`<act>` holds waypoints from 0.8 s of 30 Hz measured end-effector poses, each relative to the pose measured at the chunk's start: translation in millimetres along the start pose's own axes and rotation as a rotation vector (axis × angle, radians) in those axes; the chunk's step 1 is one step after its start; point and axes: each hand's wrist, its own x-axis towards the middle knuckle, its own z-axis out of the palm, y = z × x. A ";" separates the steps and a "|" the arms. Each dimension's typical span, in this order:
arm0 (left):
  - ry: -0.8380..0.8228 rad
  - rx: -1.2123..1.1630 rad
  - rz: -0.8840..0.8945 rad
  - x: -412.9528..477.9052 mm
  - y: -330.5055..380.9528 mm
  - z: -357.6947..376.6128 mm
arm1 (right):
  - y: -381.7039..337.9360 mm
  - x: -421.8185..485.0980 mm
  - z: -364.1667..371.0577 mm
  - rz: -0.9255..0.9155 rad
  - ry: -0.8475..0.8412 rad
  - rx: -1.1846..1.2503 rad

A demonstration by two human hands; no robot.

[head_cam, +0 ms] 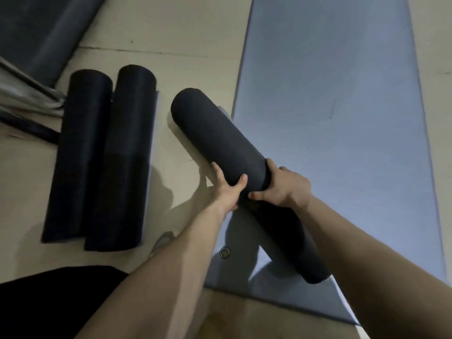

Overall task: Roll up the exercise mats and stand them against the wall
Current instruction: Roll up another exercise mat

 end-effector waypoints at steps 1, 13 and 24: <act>-0.010 -0.056 0.009 1.5 -0.3 -6.0 | 1.7 -1.7 4.0 -0.039 -0.049 0.086; 0.286 -0.034 0.189 54.3 -4.8 -144.9 | -163.4 26.8 86.8 -0.031 0.071 0.336; 0.336 0.498 0.257 74.3 39.4 -262.6 | -281.1 83.1 102.3 -0.109 -0.028 0.443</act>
